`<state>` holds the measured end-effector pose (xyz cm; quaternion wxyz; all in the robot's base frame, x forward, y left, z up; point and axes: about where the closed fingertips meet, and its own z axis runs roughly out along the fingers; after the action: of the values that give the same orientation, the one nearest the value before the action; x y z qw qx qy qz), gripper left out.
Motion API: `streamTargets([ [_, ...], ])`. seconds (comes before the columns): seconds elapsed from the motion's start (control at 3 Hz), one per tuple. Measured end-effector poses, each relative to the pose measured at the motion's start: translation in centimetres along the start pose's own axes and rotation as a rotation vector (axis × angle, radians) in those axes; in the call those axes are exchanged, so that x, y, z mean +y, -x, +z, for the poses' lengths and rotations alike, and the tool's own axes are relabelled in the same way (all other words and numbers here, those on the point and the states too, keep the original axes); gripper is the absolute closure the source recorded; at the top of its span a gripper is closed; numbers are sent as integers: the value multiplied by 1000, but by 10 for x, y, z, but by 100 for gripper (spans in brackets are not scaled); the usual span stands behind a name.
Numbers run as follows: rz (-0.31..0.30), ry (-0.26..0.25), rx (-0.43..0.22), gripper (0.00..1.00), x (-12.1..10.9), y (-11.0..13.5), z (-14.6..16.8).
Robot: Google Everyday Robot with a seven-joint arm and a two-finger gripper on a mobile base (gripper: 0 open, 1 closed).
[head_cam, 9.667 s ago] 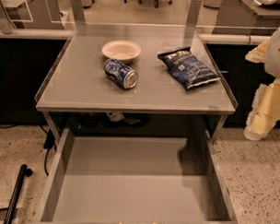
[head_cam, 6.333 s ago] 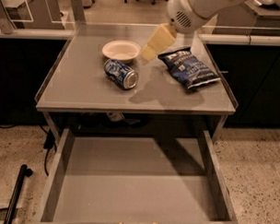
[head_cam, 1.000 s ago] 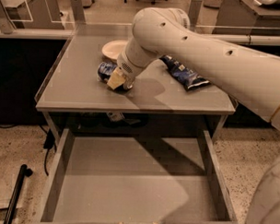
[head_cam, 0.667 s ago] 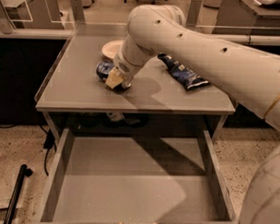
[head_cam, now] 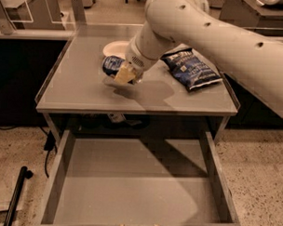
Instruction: Place pepsi can into top drawer
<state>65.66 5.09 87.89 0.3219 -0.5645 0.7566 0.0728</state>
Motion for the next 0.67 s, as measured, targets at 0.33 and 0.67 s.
streamTargets([
  [0.33,-35,11,-26,100,8,-13,-36],
  [0.67,-56,30,-62,100,23,-33,-75],
])
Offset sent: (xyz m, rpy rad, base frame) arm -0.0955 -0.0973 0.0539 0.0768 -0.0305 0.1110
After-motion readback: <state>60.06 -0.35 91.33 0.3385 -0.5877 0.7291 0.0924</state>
